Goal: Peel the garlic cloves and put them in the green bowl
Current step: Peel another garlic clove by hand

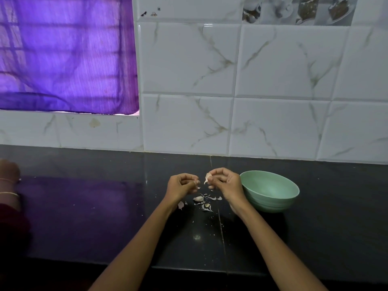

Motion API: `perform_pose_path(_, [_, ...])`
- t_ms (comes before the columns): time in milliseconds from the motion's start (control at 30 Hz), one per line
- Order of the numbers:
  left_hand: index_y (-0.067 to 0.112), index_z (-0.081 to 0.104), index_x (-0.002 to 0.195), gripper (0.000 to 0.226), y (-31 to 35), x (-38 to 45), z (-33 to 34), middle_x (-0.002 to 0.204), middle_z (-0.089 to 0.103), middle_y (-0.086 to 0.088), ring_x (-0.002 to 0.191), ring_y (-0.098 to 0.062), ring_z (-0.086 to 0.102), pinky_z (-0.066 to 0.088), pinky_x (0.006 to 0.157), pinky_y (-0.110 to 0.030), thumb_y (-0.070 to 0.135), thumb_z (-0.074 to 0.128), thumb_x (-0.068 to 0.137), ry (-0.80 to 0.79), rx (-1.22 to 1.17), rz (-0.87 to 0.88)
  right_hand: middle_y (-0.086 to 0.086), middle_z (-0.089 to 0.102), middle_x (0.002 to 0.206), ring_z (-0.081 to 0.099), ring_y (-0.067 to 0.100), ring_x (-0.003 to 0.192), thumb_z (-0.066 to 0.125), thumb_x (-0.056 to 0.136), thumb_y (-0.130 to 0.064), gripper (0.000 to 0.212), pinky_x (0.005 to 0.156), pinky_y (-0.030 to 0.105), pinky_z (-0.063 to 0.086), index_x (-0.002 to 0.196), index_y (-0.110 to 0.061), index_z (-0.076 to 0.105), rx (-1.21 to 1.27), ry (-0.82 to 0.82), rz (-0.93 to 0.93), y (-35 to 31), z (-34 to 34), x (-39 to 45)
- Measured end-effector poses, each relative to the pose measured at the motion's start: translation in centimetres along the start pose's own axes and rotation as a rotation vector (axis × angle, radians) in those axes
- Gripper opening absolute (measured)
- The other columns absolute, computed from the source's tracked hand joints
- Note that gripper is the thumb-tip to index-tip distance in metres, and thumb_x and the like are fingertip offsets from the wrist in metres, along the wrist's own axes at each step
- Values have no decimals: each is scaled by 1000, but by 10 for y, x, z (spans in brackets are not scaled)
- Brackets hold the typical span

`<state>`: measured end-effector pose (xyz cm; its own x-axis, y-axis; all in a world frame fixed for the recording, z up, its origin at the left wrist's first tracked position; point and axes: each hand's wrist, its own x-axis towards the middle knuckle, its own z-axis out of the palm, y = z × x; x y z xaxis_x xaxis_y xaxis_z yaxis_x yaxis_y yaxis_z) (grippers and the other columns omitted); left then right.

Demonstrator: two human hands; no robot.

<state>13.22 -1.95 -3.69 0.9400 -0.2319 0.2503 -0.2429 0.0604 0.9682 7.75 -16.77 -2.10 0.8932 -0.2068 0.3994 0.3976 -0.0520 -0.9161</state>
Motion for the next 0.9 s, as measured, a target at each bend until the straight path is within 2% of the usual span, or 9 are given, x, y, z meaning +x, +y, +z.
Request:
perform_pose_path(100, [7, 68, 97, 12, -6, 2, -1, 82, 68, -3, 63, -13, 62, 57, 65, -30, 7, 60, 87, 15, 202, 23, 1, 69, 66, 62, 11, 55, 67, 81, -2, 7, 61, 21, 54, 84, -9, 65, -11, -14, 9, 1, 1, -1])
perform_pose_path(200, [11, 71, 72, 25, -4, 1, 1, 74, 71, -4, 61, -14, 63, 55, 67, -32, 23, 58, 90, 75, 231, 81, 4, 68, 71, 65, 11, 57, 65, 82, 0, 8, 62, 20, 56, 85, -8, 65, 14, -15, 24, 0, 1, -1])
perform_pose_path(300, [4, 68, 66, 27, -3, 0, 2, 61, 66, -3, 54, -13, 60, 53, 59, -26, 16, 60, 89, 67, 212, 98, 8, 66, 76, 67, 10, 60, 62, 84, 1, 8, 65, 21, 58, 86, -7, 64, 8, -20, 44, 0, 2, -1])
perform_pose_path(367, [-1, 65, 79, 13, -3, 0, 2, 62, 64, -3, 56, -15, 61, 55, 56, -25, 11, 65, 85, 47, 171, 96, 7, 65, 76, 66, 9, 59, 60, 86, 1, 10, 68, 23, 58, 86, -8, 64, -22, -7, 57, 2, 2, 0])
perform_pose_path(467, [7, 58, 91, 7, -5, 2, 1, 70, 65, -6, 54, -11, 61, 55, 54, -25, 4, 61, 86, 65, 138, 84, 5, 64, 74, 65, 9, 58, 59, 86, 3, 16, 67, 22, 56, 84, -11, 66, -154, 18, 64, 5, 2, -1])
perform_pose_path(567, [5, 62, 97, 16, -11, 3, -3, 74, 67, -5, 49, -5, 58, 53, 52, -23, 1, 48, 90, 142, 218, 95, 0, 64, 69, 59, 8, 54, 69, 77, 2, 14, 58, 17, 51, 83, -10, 67, -355, -29, 36, 9, 8, -6])
perform_pose_path(733, [3, 64, 96, 24, -15, 4, -8, 73, 66, -3, 59, -14, 63, 54, 53, -20, -5, 43, 88, 216, 279, 136, -4, 65, 63, 56, -7, 52, 75, 70, -3, 10, 58, 5, 41, 80, -6, 73, -626, -180, -66, 6, 29, -20])
perform_pose_path(833, [4, 64, 94, 24, -15, 3, -7, 71, 66, 0, 61, -14, 65, 54, 52, -18, -7, 43, 87, 210, 287, 146, 7, 72, 76, 61, 2, 64, 74, 70, -5, 11, 68, 13, 47, 81, -8, 74, -749, -205, -138, -6, 34, -22])
perform_pose_path(900, [4, 64, 94, 24, -16, 4, -8, 70, 65, 2, 62, -11, 64, 52, 52, -14, -7, 44, 87, 206, 306, 167, 7, 73, 80, 64, 10, 71, 72, 72, -6, 9, 71, 21, 49, 80, -10, 73, -835, -181, -185, -22, 34, -21])
